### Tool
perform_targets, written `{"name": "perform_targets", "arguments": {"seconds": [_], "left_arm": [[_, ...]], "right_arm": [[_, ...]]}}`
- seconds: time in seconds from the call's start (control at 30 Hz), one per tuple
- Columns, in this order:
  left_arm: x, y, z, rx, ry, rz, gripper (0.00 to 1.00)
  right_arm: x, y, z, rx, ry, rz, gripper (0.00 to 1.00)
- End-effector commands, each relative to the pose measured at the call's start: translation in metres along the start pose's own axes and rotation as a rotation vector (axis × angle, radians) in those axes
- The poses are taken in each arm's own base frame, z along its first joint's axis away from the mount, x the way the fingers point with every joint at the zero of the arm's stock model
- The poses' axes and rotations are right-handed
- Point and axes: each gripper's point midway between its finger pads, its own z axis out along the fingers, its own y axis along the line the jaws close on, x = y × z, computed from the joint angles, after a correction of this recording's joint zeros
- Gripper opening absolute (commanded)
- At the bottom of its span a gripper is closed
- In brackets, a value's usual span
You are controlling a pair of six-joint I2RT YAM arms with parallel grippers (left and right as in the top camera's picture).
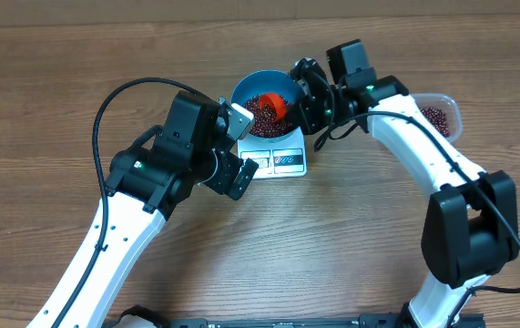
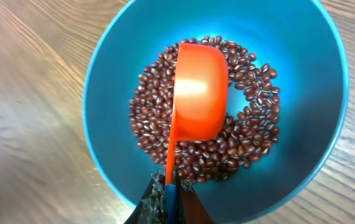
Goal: Scoop item into bowl and weigh 150g on scale
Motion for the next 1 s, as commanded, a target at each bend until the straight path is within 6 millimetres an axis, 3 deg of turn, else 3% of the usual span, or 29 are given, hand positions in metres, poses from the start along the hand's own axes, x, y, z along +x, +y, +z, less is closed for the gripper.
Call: {"name": "perform_targets", "arguments": {"seconds": [0.0,0.23,0.57,0.97], "left_arm": [[0.001,0.001,-0.002,-0.008,-0.004,0.019,1.0],[0.001,0.001,-0.002,-0.008,-0.004,0.019,1.0],[0.001,0.001,-0.002,-0.008,-0.004,0.019,1.0],[0.001,0.001,-0.002,-0.007,-0.004,0.019,1.0]], "right_arm": [[-0.006,0.007,-0.009,-0.121,-0.036,0.055,0.04],[-0.009,-0.001,-0.021,-0.15,-0.062,0.105,0.04],[-0.03,0.008,-0.051,-0.102,-0.131,0.051,0.04],[-0.028,0.007,-0.051,-0.023,-0.111,0.039,0.04]]}}
